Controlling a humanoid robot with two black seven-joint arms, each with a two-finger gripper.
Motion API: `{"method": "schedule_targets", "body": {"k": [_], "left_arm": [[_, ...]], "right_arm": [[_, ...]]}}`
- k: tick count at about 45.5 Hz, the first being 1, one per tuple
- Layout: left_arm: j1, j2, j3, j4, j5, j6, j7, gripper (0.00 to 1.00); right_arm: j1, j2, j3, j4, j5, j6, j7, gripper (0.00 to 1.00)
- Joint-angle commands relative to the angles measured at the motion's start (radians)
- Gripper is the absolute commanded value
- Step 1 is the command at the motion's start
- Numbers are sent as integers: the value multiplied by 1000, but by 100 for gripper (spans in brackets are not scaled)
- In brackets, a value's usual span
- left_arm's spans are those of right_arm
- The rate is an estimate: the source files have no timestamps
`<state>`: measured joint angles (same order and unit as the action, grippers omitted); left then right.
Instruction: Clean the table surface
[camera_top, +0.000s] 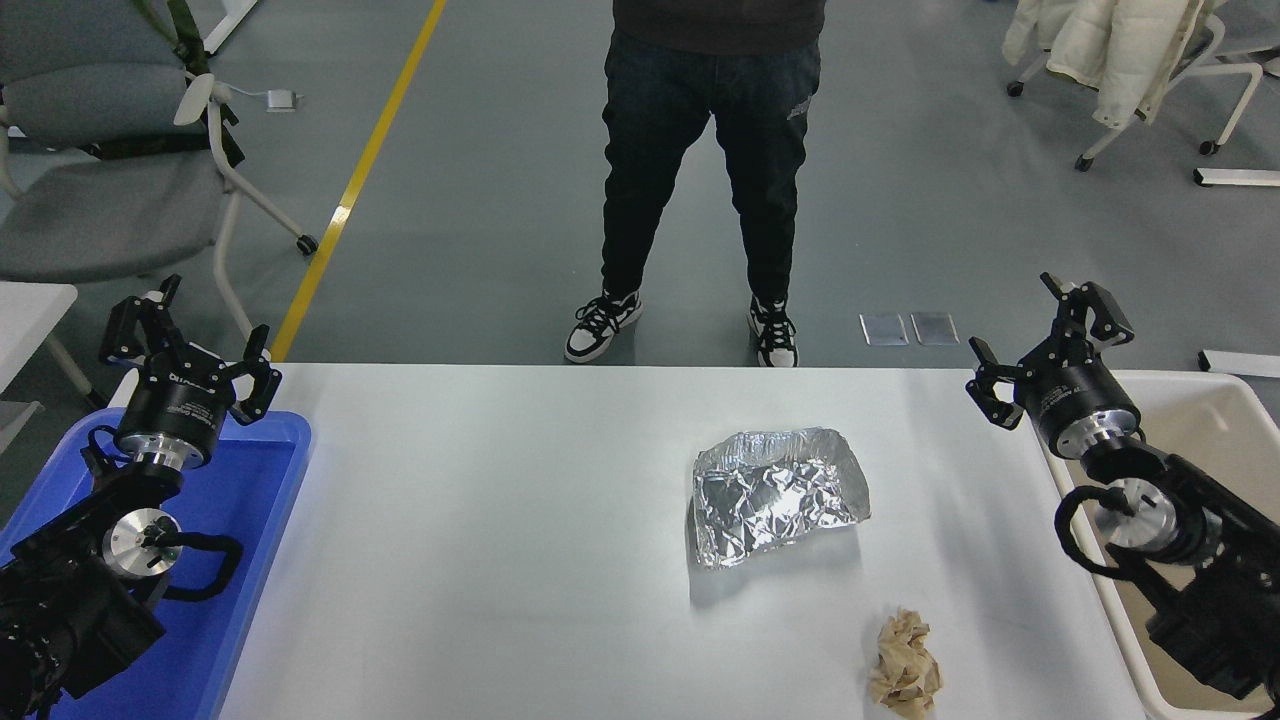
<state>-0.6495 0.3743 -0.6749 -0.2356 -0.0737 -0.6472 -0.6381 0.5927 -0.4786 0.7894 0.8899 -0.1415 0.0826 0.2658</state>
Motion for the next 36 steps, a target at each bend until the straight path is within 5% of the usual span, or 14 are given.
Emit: {"method": "schedule_targets", "body": {"k": [1,15,36], "left_arm": [[-1,0,0,1,0,0,0,100],[1,0,0,-1,0,0,0,100],[-1,0,0,-1,0,-2,0,100]], "right_arm": [[133,-118,-269,153,-59,-14,-65,100],[397,-68,-588,234,-207,-23,-234,100],[417,23,-705,230,-498,-21,-389,100]]}}
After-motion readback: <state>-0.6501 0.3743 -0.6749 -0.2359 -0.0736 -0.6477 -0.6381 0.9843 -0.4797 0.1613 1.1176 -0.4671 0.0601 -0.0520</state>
